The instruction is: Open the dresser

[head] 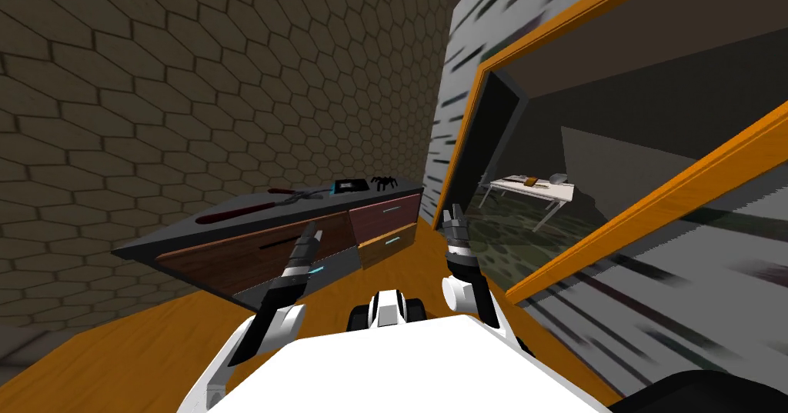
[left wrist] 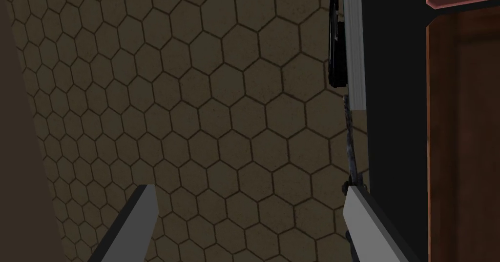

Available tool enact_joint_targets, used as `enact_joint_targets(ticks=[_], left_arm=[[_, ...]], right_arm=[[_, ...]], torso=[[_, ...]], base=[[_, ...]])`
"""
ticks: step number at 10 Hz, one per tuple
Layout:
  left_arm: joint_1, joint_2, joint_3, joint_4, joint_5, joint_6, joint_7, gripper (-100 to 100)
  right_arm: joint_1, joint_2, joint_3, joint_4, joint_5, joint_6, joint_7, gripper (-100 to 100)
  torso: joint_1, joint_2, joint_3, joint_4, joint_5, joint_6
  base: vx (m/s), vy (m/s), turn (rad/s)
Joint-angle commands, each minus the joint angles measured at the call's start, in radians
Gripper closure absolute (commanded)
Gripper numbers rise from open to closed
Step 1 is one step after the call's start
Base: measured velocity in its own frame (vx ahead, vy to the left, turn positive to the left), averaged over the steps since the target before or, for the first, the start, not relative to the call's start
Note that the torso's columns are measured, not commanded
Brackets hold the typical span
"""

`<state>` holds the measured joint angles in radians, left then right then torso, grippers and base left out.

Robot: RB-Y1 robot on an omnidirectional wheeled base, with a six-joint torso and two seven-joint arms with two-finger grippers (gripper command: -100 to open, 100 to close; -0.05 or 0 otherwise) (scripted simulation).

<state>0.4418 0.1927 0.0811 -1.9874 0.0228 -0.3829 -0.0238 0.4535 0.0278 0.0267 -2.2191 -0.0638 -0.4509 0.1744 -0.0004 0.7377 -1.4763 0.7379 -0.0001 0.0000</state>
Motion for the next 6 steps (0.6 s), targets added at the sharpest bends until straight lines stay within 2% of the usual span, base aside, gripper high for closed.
enact_joint_targets(ticks=[1, 2, 4, 6], left_arm=[[-0.023, 0.003, 0.009, 0.079, 0.004, -0.013, -0.004, -100], [-0.023, 0.003, 0.009, 0.083, 0.004, -0.013, -0.004, -100], [-0.041, 0.004, 0.019, 0.144, 0.008, -0.021, -0.004, -100], [-0.06, 0.003, 0.029, 0.205, 0.013, -0.028, -0.005, -100]], right_arm=[[0.0, 0.0, 0.0, 0.0, 0.0, 0.0, 0.0, 0], [0.0, 0.0, 0.0, 0.0, 0.0, 0.0, 0.0, 0], [0.0, 0.0, 0.0, 0.0, 0.0, 0.0, 0.0, 0], [0.0, 0.0, 0.0, 0.0, 0.0, 0.0, 0.0, 0]], torso=[[0.0, 0.001, 0.001, 0.0, 0.0, 0.0], [-0.001, 0.001, 0.001, 0.0, 0.0, 0.0], [0.005, 0.003, 0.002, 0.001, 0.001, 0.0], [-0.003, -0.001, -0.001, 0.0, -0.001, 0.0]], base=[[0.154, -0.202, 0.036], [0.105, -0.137, 0.019], [0.112, -0.117, 0.032], [0.143, -0.185, 0.042]])
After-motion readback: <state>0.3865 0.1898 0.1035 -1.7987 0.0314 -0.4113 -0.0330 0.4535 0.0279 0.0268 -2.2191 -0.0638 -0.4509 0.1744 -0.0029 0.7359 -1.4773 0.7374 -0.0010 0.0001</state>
